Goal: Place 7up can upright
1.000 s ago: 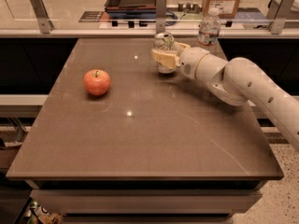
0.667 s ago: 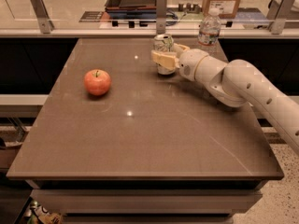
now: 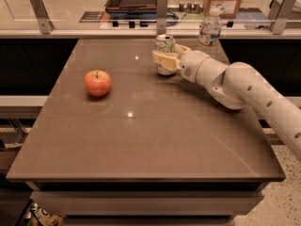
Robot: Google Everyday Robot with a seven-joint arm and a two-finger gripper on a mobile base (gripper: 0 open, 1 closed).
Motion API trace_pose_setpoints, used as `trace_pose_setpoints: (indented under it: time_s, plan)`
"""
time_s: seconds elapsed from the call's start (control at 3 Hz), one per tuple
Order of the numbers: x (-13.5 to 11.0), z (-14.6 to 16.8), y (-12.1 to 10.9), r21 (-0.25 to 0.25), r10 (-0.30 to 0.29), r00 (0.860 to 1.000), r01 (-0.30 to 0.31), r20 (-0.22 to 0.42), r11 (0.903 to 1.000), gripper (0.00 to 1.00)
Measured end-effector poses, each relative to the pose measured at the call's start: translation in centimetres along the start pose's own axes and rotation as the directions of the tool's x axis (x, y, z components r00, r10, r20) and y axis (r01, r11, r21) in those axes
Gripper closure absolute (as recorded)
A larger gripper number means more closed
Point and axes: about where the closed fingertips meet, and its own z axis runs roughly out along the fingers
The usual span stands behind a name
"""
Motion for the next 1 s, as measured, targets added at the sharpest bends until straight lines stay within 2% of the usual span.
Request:
trace_pose_setpoints:
  time_s: [1.0]
  plan:
    - [-0.13, 0.02, 0.03, 0.0, 0.0, 1.0, 0.0, 0.0, 1.0, 0.13]
